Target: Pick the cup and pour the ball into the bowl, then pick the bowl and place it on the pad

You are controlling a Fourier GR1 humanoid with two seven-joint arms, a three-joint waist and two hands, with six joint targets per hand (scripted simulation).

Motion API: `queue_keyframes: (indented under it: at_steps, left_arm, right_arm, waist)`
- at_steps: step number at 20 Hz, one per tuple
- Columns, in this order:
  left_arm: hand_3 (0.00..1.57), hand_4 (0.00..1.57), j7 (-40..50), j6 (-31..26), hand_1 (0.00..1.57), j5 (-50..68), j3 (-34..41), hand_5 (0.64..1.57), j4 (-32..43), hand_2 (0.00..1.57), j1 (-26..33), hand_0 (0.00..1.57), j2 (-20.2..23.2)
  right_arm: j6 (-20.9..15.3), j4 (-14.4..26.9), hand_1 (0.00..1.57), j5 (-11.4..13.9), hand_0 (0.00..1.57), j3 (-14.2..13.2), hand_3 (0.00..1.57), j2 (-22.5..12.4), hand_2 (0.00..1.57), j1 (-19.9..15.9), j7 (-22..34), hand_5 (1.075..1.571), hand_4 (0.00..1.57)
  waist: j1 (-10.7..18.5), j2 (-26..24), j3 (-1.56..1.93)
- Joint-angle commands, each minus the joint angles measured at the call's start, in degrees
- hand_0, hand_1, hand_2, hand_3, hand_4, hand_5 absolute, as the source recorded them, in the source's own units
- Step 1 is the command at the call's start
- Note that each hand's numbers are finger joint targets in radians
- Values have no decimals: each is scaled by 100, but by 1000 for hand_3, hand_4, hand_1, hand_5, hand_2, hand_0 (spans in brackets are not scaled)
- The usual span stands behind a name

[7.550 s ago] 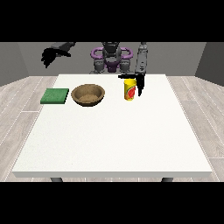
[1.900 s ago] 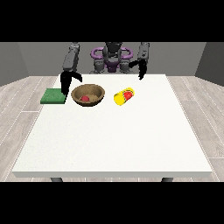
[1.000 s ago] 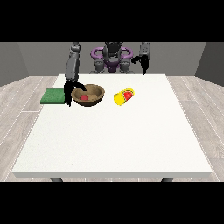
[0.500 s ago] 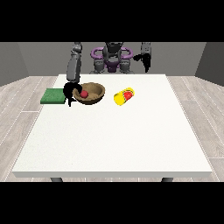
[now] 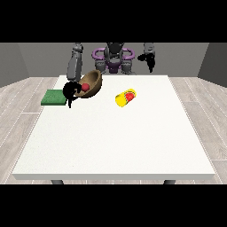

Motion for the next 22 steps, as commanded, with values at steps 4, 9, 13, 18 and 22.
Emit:
queue_keyframes:
  at_steps: [4, 9, 13, 18, 22]
  left_arm:
    - [0, 1148, -126, 45, 0, 8, 55, 1357, 422, 0, 372, 0, -104]
    - [0, 1161, -35, 36, 0, 102, 532, 1354, 769, 0, 62, 0, -70]
    - [0, 1165, -274, 84, 0, 64, 587, 1345, 1086, 0, 105, 0, -178]
    - [0, 1178, -750, -50, 0, 75, 566, 1344, 1441, 0, 404, 0, -229]
    - [0, 1177, -666, 19, 0, -163, 246, 1345, 699, 0, 476, 0, -317]
  right_arm:
    - [-320, 66, 1571, 82, 1571, 56, 1270, -1145, 1571, -435, 1575, 1499, 931]
    - [-305, -152, 1571, 203, 1571, 360, 1265, -1027, 1571, -250, 1661, 1503, 929]
    - [2, -299, 1571, 65, 1571, 317, 1167, -1160, 1571, 71, 1711, 1494, 949]
    - [356, -377, 1571, -136, 1571, 164, 1392, -1756, 1571, 73, 2245, 1494, 980]
    - [940, 310, 1571, -438, 1571, -348, 871, -2153, 1571, 383, 1506, 1502, 953]
  waist:
    - [-337, -517, 38]
    - [-659, -730, 42]
    - [-900, -773, 42]
    - [-877, -768, 41]
    - [-502, -280, 47]
